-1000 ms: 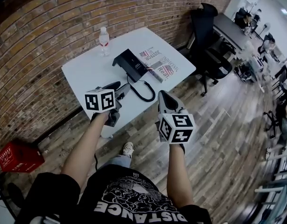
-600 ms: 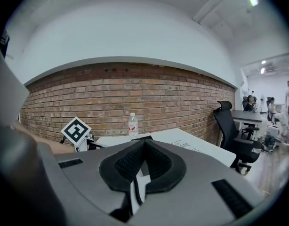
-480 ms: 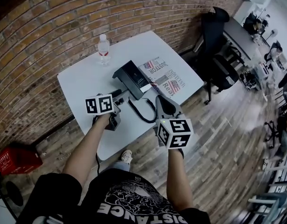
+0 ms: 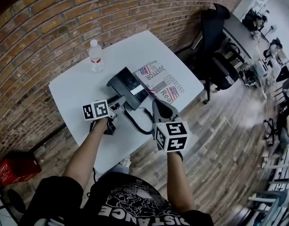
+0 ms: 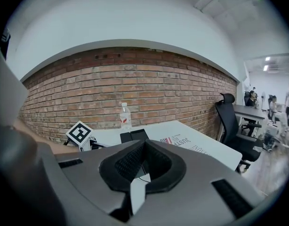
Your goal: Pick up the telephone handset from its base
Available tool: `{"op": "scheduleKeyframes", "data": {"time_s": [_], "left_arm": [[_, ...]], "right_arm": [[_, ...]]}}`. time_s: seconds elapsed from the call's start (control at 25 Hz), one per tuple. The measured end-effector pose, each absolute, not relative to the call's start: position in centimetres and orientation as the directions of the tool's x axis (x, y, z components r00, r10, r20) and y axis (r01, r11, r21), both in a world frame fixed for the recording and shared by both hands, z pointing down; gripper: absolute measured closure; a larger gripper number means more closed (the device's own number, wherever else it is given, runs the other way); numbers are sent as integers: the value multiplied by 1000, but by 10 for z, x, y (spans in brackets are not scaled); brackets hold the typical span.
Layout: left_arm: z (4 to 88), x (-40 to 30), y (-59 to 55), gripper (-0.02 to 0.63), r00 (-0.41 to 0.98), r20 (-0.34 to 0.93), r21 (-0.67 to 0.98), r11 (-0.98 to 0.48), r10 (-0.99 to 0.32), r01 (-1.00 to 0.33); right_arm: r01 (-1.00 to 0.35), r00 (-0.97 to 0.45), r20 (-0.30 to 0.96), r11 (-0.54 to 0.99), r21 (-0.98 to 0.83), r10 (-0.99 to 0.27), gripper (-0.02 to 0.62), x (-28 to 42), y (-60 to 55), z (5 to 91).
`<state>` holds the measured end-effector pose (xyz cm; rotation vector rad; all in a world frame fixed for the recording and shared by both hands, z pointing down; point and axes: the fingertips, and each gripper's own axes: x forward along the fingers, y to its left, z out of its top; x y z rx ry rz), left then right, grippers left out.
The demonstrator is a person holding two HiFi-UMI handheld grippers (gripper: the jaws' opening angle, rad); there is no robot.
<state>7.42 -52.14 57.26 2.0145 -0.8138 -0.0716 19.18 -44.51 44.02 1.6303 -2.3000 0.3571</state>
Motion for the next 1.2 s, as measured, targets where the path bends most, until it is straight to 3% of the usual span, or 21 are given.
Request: {"op": "scheduleKeyframes", "data": {"time_s": [0.24, 0.36, 0.44, 0.64, 1.2], "left_arm": [[574, 81, -535, 411, 796, 213, 826, -331, -566, -456], [576, 80, -538, 505, 793, 217, 832, -317, -569, -456], [577, 79, -539, 514, 796, 206, 848, -302, -570, -436], [575, 81, -539, 532, 798, 171, 890, -258, -578, -377], [525, 102, -517, 534, 811, 138, 821, -392, -569, -415]], "right_arm": [[-948, -302, 416, 318, -34, -858, 594, 196, -455, 456], [-949, -298, 424, 312, -37, -855, 594, 197, -459, 459], [-951, -294, 426, 308, -38, -856, 594, 199, -461, 460], [-952, -292, 427, 303, -42, -856, 595, 202, -462, 461], [-967, -246, 387, 253, -31, -889, 594, 230, -432, 440]]}}
